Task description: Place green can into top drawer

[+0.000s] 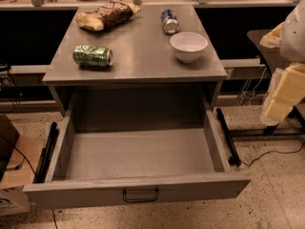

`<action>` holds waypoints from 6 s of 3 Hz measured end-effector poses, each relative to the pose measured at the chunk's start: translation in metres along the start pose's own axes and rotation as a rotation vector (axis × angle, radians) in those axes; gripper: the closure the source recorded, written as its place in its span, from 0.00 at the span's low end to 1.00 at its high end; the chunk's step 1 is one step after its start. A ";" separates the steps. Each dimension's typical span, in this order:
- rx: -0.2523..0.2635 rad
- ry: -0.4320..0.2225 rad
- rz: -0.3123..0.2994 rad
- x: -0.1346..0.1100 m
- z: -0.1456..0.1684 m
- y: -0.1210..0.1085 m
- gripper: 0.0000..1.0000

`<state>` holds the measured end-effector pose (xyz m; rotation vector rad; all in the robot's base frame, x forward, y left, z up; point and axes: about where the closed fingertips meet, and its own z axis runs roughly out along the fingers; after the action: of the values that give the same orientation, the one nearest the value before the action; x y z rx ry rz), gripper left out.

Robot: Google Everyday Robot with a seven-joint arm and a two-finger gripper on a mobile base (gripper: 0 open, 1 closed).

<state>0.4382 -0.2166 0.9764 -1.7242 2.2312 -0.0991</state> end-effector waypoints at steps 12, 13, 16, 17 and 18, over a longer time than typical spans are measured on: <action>-0.289 -0.631 -0.180 -0.329 0.192 -0.067 0.00; -0.301 -0.655 -0.205 -0.352 0.204 -0.077 0.00; -0.342 -0.698 -0.243 -0.407 0.234 -0.105 0.00; -0.361 -0.689 -0.242 -0.418 0.249 -0.109 0.00; -0.351 -0.656 -0.250 -0.425 0.253 -0.111 0.19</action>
Offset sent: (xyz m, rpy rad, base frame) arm 0.0286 0.0482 -0.0038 0.1157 -0.0519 0.0834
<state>0.7087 0.1935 0.8519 -1.8443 1.6088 0.7338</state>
